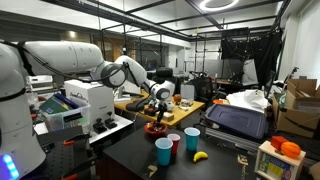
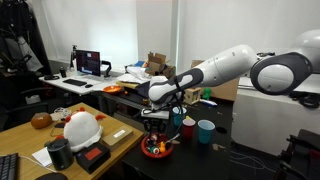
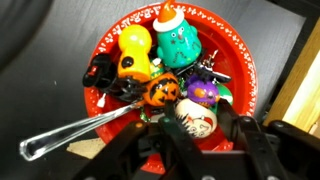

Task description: Put some of the things in the bowl into the blue cup at the back of the line of cups

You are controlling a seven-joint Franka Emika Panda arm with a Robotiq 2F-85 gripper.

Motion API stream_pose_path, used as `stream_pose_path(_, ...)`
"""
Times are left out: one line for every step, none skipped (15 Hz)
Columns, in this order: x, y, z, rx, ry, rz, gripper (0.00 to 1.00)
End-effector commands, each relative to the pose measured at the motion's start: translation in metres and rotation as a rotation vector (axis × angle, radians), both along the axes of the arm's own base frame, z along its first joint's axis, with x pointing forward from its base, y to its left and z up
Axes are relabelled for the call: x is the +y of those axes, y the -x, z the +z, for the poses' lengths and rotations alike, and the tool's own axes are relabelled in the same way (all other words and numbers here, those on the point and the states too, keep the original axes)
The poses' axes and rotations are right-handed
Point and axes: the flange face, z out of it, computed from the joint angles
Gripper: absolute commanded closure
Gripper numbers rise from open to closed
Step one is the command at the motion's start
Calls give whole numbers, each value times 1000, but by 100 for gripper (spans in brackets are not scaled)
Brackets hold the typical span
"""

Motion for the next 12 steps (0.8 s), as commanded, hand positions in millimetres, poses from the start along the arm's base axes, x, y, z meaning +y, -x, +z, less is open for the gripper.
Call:
stream_pose_path(-3,-10,28,-15,-20,11,79)
stream_pose_path(-4,-12,37,-22,-31,14,79)
stream_pose_path(-4,-15,45,-30,-36,20,79)
stream_pose_path(-4,-17,56,-38,-48,29,79)
stream_pose_path(-5,-20,65,-50,-49,29,79)
stream_pose_path(-8,-25,78,-69,-55,24,79)
stream_pose_path(-11,-29,88,-87,-53,19,79)
stream_pose_path(-17,-34,101,-108,-48,9,79)
stream_pose_path(-22,-38,112,-125,-46,-1,79)
stream_pose_path(-33,-43,124,-143,-38,-21,79)
stream_pose_path(-42,-47,135,-163,-31,-36,79)
stream_pose_path(-56,-52,144,-178,-22,-58,79)
